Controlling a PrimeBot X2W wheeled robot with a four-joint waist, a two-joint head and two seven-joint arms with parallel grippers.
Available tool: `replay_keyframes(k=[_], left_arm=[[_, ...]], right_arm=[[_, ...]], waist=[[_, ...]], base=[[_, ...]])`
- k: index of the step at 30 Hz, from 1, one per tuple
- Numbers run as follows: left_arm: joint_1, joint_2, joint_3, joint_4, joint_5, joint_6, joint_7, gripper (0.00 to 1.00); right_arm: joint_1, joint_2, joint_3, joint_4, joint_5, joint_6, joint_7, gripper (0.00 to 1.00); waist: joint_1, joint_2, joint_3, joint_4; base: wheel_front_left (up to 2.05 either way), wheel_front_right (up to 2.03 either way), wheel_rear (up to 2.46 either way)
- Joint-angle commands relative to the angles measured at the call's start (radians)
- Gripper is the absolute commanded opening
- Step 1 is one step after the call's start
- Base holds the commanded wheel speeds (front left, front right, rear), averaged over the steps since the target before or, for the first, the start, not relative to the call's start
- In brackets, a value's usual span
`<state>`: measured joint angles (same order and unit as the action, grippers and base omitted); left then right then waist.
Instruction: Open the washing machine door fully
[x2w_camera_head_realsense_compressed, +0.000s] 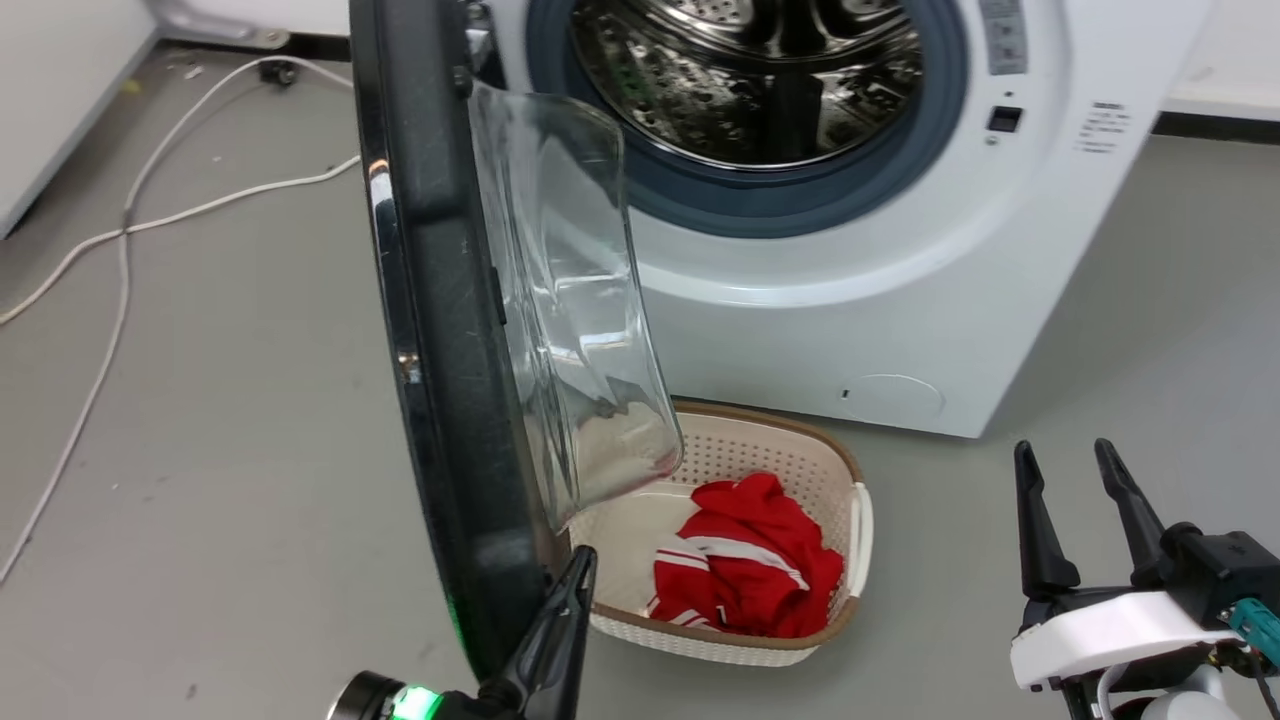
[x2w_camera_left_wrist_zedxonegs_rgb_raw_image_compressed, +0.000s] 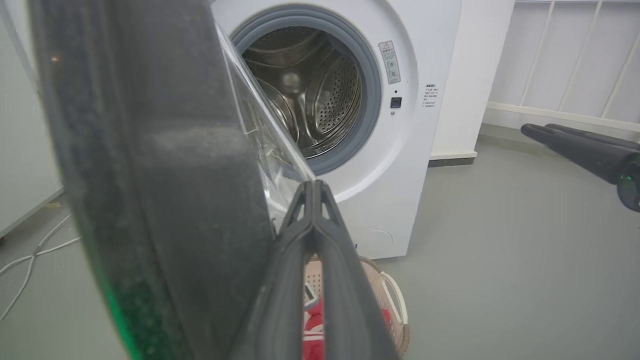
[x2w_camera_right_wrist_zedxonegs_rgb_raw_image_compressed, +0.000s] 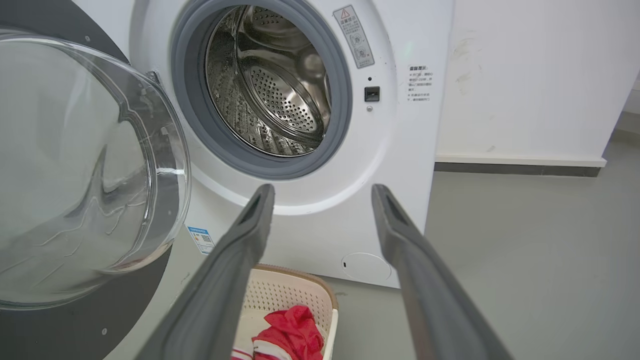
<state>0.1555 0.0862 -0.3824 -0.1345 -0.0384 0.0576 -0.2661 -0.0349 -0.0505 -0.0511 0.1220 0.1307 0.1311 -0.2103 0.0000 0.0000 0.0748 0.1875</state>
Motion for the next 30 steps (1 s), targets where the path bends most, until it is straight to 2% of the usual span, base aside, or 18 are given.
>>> replay_keyframes(k=[1,8,13,20,30], left_arm=[[0.006,0.01,0.024,-0.002,-0.002,0.015,0.003,0.0],[0.031,0.022,0.106,-0.03,-0.012,0.061,0.003,0.0],[0.015,0.048,0.195,-0.026,-0.048,0.056,0.003,0.0],[-0.068,0.08,0.376,0.05,-0.127,0.033,0.003,0.0],[-0.207,0.15,0.635,0.18,-0.18,-0.014,0.003,0.0]], right_arm=[[0.014,0.001,-0.003,-0.008,-0.008,-0.001,0.001,1.0],[0.025,0.001,-0.023,-0.032,-0.008,-0.001,0.014,1.0],[0.024,0.001,-0.021,-0.048,-0.009,-0.001,0.021,1.0],[-0.004,0.001,-0.012,-0.083,-0.021,-0.001,0.043,1.0],[-0.03,0.001,-0.033,-0.12,-0.031,0.0,0.058,1.0]], waist=[[0.0,0.0,0.006,0.041],[0.0,0.0,0.012,0.129],[0.0,0.0,0.022,0.157],[0.0,0.0,0.059,0.138],[0.0,0.0,0.129,0.07]], base=[[0.0,0.0,0.0],[0.0,0.0,0.0],[0.0,0.0,0.0],[0.0,0.0,0.0],[0.0,0.0,0.0]])
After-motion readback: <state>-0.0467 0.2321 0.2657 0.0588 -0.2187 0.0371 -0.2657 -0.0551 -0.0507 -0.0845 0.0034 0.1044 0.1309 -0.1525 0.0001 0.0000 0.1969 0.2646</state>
